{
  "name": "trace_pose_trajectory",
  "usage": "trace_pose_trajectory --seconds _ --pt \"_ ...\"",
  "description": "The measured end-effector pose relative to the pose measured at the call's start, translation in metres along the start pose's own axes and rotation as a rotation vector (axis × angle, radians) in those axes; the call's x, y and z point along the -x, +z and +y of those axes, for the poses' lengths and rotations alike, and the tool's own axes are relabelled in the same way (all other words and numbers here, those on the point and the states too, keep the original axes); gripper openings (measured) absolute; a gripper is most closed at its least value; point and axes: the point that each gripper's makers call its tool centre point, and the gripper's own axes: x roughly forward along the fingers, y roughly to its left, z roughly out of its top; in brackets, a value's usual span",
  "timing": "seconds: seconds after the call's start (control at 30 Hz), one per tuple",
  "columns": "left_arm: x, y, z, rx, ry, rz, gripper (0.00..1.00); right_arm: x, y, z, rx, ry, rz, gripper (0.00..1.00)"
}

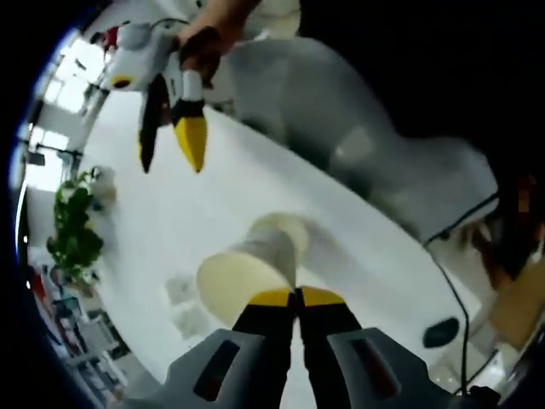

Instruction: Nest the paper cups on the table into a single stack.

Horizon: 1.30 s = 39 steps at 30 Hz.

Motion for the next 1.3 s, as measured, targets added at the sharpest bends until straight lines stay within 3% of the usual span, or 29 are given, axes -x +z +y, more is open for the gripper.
trace_pose_trajectory --seconds 0.7,1.3 --pt "-0.023 0.0 -0.004 -0.059 -0.019 0.015 0.0 0.0 -0.001 -0.002 -0.008 0.005 0.002 0.95" --pt "-0.043 0.003 -0.004 -0.039 -0.04 0.012 0.0 -0.001 -0.005 -0.005 -0.015 0.01 0.008 0.95"
